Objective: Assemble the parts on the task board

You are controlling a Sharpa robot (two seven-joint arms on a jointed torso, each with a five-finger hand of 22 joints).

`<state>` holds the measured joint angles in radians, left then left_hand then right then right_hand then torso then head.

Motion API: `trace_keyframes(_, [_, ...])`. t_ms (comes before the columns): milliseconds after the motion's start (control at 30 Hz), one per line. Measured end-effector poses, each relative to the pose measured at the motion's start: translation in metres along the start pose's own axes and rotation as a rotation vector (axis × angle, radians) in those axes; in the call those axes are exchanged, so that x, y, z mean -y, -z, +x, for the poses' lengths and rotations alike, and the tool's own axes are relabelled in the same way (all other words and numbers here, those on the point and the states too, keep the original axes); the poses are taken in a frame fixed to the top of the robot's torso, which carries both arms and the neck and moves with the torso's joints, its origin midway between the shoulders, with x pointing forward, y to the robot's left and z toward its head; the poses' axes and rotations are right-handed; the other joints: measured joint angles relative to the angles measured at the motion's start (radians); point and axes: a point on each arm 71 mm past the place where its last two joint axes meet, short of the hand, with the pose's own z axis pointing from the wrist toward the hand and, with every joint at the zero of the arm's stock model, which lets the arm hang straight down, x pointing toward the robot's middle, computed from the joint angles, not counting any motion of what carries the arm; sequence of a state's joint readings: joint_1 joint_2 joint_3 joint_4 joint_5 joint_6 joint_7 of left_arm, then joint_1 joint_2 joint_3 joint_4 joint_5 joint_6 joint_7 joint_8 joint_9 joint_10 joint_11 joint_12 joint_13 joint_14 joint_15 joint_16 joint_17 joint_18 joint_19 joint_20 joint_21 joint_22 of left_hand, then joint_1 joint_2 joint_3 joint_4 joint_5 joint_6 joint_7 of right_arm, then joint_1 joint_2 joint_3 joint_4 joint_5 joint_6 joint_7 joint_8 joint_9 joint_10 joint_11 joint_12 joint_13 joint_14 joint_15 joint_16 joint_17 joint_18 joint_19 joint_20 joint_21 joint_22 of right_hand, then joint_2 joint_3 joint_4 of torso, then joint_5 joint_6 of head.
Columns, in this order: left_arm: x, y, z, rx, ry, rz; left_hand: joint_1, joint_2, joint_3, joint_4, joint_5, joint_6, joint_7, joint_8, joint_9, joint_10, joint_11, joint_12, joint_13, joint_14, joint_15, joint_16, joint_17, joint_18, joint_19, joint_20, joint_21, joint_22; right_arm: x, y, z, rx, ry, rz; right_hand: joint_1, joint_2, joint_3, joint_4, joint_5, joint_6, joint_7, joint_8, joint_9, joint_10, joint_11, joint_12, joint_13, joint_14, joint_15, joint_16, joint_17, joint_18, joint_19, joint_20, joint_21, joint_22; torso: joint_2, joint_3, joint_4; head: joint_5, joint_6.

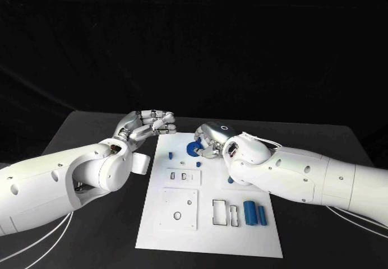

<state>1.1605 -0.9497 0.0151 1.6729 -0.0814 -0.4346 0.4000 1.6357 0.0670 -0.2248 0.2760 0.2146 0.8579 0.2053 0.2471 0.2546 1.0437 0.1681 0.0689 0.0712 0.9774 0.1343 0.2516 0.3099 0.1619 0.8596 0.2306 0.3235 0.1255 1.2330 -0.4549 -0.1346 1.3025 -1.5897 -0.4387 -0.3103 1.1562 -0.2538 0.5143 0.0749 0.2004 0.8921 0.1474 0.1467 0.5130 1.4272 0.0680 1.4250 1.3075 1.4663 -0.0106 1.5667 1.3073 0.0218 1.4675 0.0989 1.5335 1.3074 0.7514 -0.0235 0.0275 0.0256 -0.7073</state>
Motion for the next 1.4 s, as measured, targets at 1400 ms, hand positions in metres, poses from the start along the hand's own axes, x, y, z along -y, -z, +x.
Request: trace_keyframes(1400, [-0.002, -0.003, -0.009, 0.014, -0.004, -0.002, 0.0, 0.0, -0.003, -0.003, 0.0, 0.0, 0.0, 0.0, 0.002, 0.0, 0.0, 0.0, 0.0, -0.004, -0.004, 0.0, 0.003, 0.0, 0.0, 0.0, 0.0, -0.002, 0.177, 0.103, -0.057, -0.023, -0.278, 0.19, 0.083, 0.008, -0.119, -0.007, 0.042, -0.028, 0.003, -0.015, -0.049, -0.03, 0.002, -0.02, 0.0, 0.0, 0.007, 0.0, 0.001, 0.0, 0.0, 0.007, -0.018, 0.0, -0.021, 0.0157, -0.0248, -0.028, 0.0])
